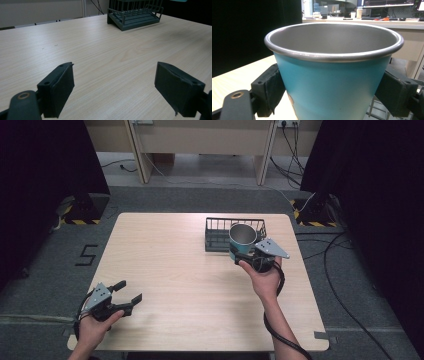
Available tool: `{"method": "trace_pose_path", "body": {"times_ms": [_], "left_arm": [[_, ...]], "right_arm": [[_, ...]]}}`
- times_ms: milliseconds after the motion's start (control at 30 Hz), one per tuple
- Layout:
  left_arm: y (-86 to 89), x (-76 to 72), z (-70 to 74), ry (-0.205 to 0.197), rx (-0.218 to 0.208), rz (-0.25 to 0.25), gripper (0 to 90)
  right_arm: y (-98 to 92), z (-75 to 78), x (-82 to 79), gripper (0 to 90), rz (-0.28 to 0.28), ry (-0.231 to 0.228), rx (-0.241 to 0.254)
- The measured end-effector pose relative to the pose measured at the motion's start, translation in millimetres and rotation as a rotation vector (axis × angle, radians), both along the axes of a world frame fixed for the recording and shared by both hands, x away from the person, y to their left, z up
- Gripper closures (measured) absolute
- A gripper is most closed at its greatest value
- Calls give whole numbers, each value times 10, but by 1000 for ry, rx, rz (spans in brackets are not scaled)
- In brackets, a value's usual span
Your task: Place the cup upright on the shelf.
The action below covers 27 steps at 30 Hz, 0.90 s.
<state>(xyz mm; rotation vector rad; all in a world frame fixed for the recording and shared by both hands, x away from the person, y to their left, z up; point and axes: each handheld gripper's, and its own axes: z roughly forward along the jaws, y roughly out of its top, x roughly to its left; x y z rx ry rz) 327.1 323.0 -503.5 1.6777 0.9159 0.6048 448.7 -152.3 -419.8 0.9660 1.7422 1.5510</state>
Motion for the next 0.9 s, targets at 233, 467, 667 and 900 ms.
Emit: {"method": "trace_pose_path", "body": {"times_ms": [233,467,667,900], "left_arm": [[3,0,-1,-1,-2,0,154],[3,0,-1,-1,-3,0,154],[3,0,-1,-2,-3,0,154],[5,0,0,-2,-3,-1,154]], "right_arm": [[3,40,86,173,-14,-2,3],[-5,69,165,173,-26,5,5],[-22,110,227,173,-38,0,7],[-28,181,305,173,-45,-3,5]]}}
